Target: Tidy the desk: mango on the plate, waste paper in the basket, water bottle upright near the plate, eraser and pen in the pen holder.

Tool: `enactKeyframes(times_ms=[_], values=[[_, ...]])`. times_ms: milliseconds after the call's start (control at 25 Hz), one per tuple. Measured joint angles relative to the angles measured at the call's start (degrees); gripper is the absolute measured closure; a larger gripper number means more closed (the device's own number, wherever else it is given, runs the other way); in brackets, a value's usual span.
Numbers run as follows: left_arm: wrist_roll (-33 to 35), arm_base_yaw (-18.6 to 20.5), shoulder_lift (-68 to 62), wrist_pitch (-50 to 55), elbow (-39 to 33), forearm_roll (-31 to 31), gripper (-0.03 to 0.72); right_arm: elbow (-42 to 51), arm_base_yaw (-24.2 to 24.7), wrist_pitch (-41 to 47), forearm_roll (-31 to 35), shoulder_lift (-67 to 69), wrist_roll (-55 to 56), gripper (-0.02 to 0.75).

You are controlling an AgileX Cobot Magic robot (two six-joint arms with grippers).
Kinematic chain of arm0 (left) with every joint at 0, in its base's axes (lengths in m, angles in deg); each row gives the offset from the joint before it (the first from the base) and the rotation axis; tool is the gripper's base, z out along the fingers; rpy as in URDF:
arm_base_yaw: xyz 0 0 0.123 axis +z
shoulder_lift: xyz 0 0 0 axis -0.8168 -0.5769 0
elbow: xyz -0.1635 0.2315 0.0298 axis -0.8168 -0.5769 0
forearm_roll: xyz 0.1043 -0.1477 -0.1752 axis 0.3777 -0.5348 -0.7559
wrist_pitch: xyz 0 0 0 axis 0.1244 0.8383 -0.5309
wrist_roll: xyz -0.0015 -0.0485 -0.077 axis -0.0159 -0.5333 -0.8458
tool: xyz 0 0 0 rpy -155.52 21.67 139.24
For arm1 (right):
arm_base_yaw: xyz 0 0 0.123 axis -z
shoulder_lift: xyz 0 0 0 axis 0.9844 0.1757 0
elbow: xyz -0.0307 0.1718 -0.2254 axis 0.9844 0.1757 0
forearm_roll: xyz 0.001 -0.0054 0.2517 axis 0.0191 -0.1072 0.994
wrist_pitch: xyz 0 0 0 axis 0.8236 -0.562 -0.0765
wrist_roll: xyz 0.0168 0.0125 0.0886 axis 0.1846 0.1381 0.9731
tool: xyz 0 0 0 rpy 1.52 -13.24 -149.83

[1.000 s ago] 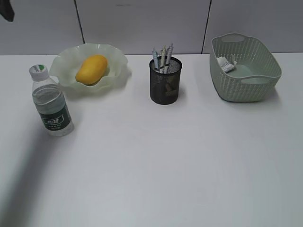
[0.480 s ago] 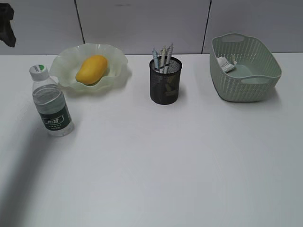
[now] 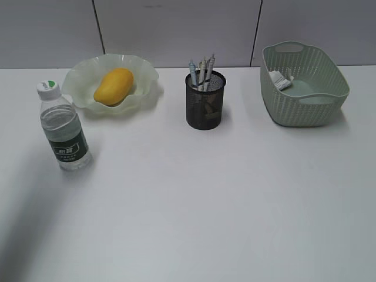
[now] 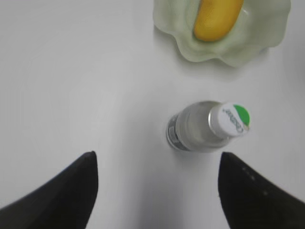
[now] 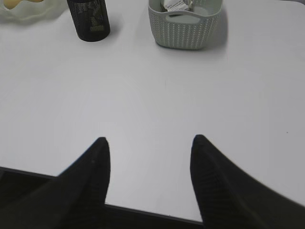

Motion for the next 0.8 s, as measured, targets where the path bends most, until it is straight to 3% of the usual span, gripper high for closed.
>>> enactKeyframes(times_ms=[440, 800], values=[[0.15, -0.08, 26.74, -4.55, -21.47, 4.34, 0.104, 0.00, 0.00, 0.00, 0.00, 0.00, 0.00, 0.302], [2.34, -0.08, 50.46, -5.04, -31.99, 4.82, 0.146, 0.00, 0.00, 0.00, 0.00, 0.00, 0.00, 0.302]])
